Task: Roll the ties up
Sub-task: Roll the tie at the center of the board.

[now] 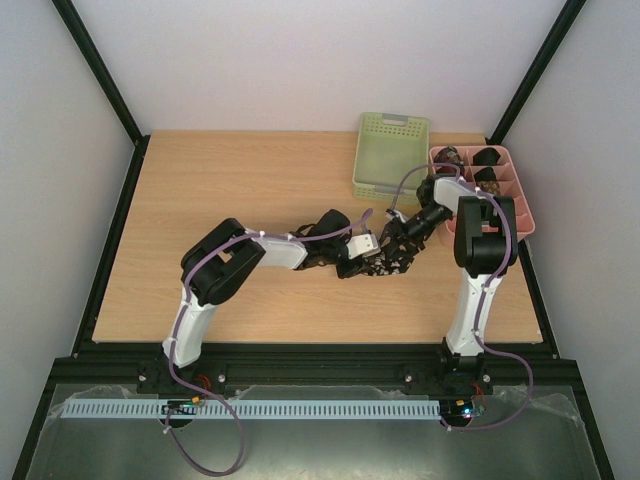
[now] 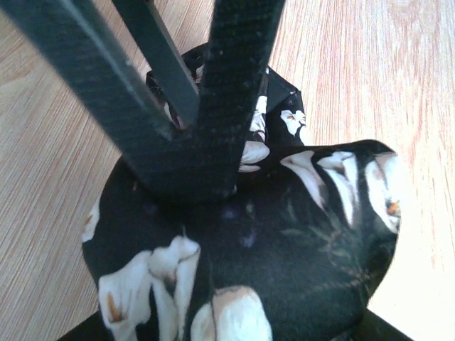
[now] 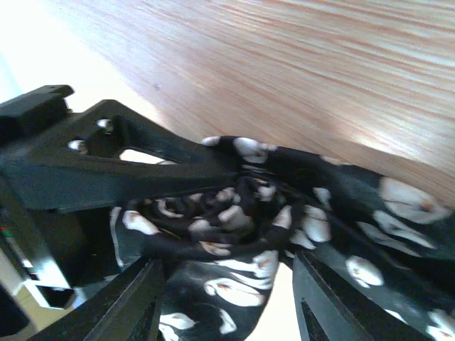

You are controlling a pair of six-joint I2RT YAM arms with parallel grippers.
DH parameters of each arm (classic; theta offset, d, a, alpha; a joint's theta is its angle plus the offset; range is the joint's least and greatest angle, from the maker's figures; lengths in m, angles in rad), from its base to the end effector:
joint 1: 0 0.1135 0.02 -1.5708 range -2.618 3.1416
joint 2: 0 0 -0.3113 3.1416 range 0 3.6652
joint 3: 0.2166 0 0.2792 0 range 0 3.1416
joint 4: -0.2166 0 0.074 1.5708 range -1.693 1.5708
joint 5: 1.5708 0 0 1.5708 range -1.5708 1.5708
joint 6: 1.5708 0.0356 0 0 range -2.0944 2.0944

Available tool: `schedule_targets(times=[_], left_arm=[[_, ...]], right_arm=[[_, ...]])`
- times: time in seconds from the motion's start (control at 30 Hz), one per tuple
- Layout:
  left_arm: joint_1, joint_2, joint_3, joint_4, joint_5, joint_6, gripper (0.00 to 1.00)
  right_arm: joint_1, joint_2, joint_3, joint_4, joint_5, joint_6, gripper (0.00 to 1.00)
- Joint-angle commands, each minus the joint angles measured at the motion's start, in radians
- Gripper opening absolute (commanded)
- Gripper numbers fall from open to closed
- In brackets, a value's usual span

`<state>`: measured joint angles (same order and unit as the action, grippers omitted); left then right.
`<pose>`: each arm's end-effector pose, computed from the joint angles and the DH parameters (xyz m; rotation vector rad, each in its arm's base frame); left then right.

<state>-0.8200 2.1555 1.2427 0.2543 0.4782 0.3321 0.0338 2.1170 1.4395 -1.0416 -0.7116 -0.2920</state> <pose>0.3220 -0.3691 0.1294 1.4476 1.7359 -0.7969 0.4158 0.0373 0.1555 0.3903 -2.8671 -1.0936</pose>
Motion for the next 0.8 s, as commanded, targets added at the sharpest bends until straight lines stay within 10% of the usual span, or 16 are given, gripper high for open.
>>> schedule_targets(times=[0.0, 0.17, 0.43, 0.77], left_arm=[[-0.006, 0.032, -0.010, -0.169, -0.076, 0.030, 0.33], [-0.008, 0.046, 0.017, -0.178, -0.074, 0.027, 0.34], [0.000, 0.031, 0.040, -0.173, -0.029, 0.001, 0.51], [-0.005, 0.054, 0.111, -0.092, 0.115, -0.094, 0.72]], right_arm=[[0.040, -0.037, 0.032, -0.112, -0.077, -0.017, 0.52], [0.062, -0.033, 0.010, -0.110, -0.064, -0.039, 0.48], [0.004, 0.021, -0.064, 0.049, 0.157, -0.071, 0.02], [-0.034, 0.088, -0.032, 0.136, 0.168, -0.099, 0.01]])
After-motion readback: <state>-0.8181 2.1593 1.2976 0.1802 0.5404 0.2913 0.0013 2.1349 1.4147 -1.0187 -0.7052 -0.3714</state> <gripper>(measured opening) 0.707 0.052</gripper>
